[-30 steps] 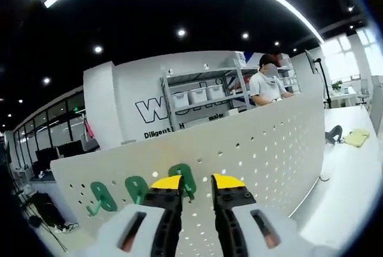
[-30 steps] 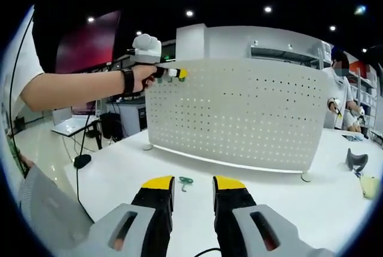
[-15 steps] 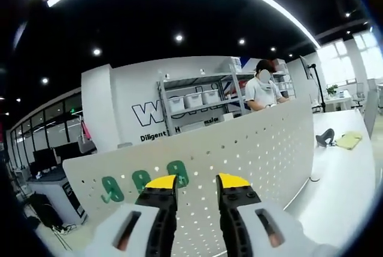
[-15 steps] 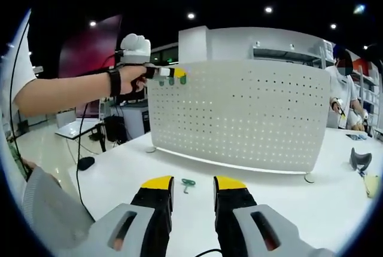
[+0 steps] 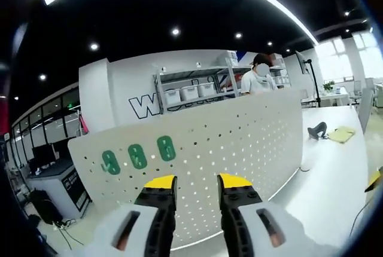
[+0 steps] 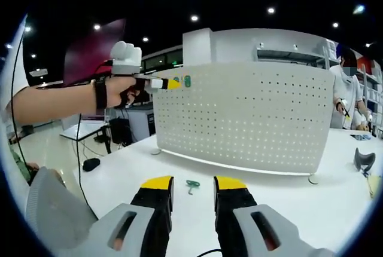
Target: Insert the hook assembly into the mounting plate slot until the hook locks in place.
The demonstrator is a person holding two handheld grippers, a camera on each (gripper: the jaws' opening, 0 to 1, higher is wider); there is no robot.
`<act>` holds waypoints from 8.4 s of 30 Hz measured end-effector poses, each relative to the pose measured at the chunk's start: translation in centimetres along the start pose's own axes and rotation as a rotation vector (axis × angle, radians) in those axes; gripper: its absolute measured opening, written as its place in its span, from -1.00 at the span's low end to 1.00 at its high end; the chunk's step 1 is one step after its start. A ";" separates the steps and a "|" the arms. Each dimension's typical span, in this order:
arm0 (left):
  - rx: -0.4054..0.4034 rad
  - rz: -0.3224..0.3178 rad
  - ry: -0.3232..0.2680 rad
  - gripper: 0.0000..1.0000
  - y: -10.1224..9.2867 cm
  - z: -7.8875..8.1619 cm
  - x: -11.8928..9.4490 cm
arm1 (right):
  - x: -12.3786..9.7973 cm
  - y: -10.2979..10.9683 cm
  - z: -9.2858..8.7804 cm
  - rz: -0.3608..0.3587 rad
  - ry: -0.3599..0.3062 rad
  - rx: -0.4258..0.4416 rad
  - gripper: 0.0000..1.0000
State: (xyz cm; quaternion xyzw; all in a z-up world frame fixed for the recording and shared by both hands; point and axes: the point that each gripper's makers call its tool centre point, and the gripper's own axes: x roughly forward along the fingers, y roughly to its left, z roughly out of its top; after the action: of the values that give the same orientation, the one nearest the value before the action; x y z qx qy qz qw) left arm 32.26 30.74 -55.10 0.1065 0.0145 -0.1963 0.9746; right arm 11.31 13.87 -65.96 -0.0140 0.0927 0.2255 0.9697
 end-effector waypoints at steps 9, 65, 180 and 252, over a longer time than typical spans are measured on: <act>-0.051 -0.091 0.058 -0.31 -3.0 -3.2 -1.4 | -0.4 -0.3 -0.5 0.035 -0.001 0.006 -0.44; 0.214 -0.501 0.542 -0.44 -12.6 -19.5 -2.6 | -0.2 -2.9 -2.4 0.147 0.017 0.073 -0.36; -0.169 -0.473 0.276 -0.93 -12.8 -13.2 -12.2 | 0.9 7.9 2.2 0.215 0.013 0.000 -0.45; -0.159 -0.477 -0.039 -0.80 -9.8 -8.8 -19.0 | 4.8 14.3 3.9 0.240 0.064 0.177 -0.99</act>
State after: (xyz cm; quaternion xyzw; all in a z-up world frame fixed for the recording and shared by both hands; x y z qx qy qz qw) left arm 11.12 31.00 -64.32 0.0193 0.0356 -0.4209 0.9062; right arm 9.94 29.09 -62.78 0.0754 0.1442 0.3302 0.9298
